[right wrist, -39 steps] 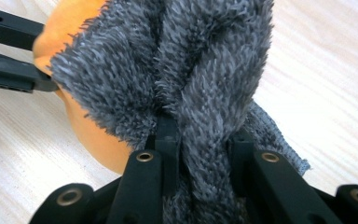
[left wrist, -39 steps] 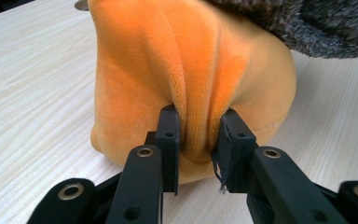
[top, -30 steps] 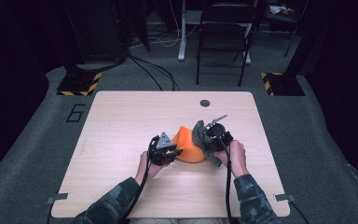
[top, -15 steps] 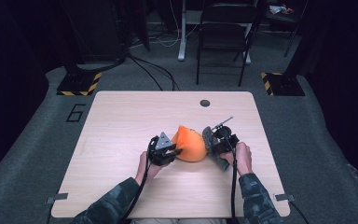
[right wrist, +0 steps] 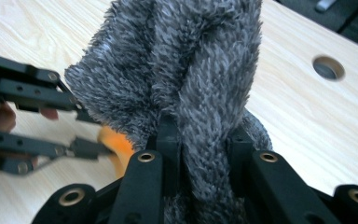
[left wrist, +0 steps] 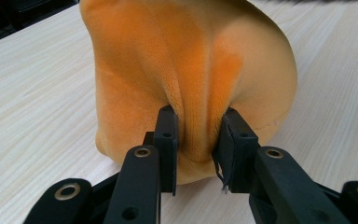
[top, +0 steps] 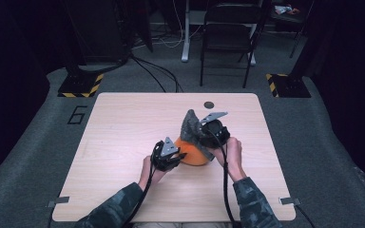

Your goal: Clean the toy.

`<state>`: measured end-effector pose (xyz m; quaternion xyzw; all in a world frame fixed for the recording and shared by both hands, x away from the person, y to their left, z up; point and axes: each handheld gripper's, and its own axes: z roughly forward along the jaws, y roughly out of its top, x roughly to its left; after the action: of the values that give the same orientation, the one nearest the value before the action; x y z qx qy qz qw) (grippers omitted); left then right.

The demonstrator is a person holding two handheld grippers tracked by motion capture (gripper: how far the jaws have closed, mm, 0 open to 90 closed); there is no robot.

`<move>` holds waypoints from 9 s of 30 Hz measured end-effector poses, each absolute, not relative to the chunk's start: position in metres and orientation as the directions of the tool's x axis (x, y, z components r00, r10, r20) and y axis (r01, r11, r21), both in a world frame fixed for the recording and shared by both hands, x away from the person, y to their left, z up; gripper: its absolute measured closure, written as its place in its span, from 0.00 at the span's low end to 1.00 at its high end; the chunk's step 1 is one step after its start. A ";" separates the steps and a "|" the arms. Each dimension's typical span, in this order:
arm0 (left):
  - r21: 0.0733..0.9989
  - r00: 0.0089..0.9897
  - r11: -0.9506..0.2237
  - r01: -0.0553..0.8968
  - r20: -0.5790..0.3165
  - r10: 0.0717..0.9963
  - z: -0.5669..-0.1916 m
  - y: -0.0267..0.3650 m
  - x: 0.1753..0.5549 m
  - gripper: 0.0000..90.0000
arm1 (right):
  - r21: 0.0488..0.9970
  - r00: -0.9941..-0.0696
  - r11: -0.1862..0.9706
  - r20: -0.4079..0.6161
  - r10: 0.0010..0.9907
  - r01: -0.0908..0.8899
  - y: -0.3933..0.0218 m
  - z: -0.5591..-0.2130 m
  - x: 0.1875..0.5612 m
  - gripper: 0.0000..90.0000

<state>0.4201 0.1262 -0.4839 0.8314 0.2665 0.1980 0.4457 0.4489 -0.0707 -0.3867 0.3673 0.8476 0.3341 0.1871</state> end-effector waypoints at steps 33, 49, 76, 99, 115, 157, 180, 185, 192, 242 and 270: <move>0.842 0.783 -0.434 0.320 0.023 0.622 -0.487 0.128 0.428 0.80 | 0.487 -0.626 0.563 -0.041 0.779 0.668 -0.100 -0.429 0.458 0.82; 0.845 0.781 -0.425 0.324 0.015 0.625 -0.487 0.128 0.429 0.80 | 0.405 -0.586 0.534 0.006 0.810 0.742 -0.117 -0.456 0.469 0.82; 0.834 0.761 -0.435 0.340 0.028 0.648 -0.484 0.141 0.432 0.69 | 0.634 -0.642 0.475 0.044 0.766 0.610 -0.096 -0.429 0.460 0.82; 0.876 0.727 -0.348 0.333 -0.004 0.687 -0.481 0.128 0.422 0.88 | 0.699 -0.599 0.445 -0.029 0.800 0.560 -0.092 -0.400 0.454 0.82; 0.853 0.755 -0.392 0.344 -0.002 0.656 -0.487 0.126 0.422 0.87 | 0.642 -0.618 0.549 -0.146 0.772 0.534 -0.057 -0.411 0.448 0.81; 0.856 0.751 -0.370 0.361 -0.031 0.660 -0.489 0.135 0.429 0.86 | 0.477 -0.497 0.455 -0.043 0.867 0.752 -0.129 -0.459 0.478 0.81; 0.851 0.766 -0.418 0.317 0.030 0.642 -0.489 0.128 0.421 0.86 | 0.629 -0.628 0.554 -0.130 0.767 0.546 -0.069 -0.413 0.451 0.81; 0.853 0.764 -0.416 0.314 0.033 0.644 -0.489 0.127 0.422 0.86 | 0.614 -0.605 0.499 -0.042 0.795 0.611 -0.088 -0.420 0.457 0.81; 0.853 0.767 -0.410 0.323 0.017 0.641 -0.489 0.129 0.424 0.86 | 0.558 -0.560 0.474 -0.019 0.828 0.681 -0.108 -0.435 0.465 0.81; 0.854 0.737 -0.411 0.318 0.050 0.674 -0.491 0.127 0.423 0.89 | 0.659 -0.540 0.441 -0.062 0.839 0.609 -0.103 -0.433 0.466 0.82; 0.846 0.751 -0.400 0.353 -0.001 0.661 -0.496 0.127 0.426 0.88 | 0.593 -0.544 0.482 -0.086 0.834 0.645 -0.104 -0.436 0.465 0.82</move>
<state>0.4263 0.1270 -0.4959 0.8192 0.3092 0.1702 0.4521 0.4648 -0.1039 -0.4357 0.4399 0.8407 0.2557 0.1852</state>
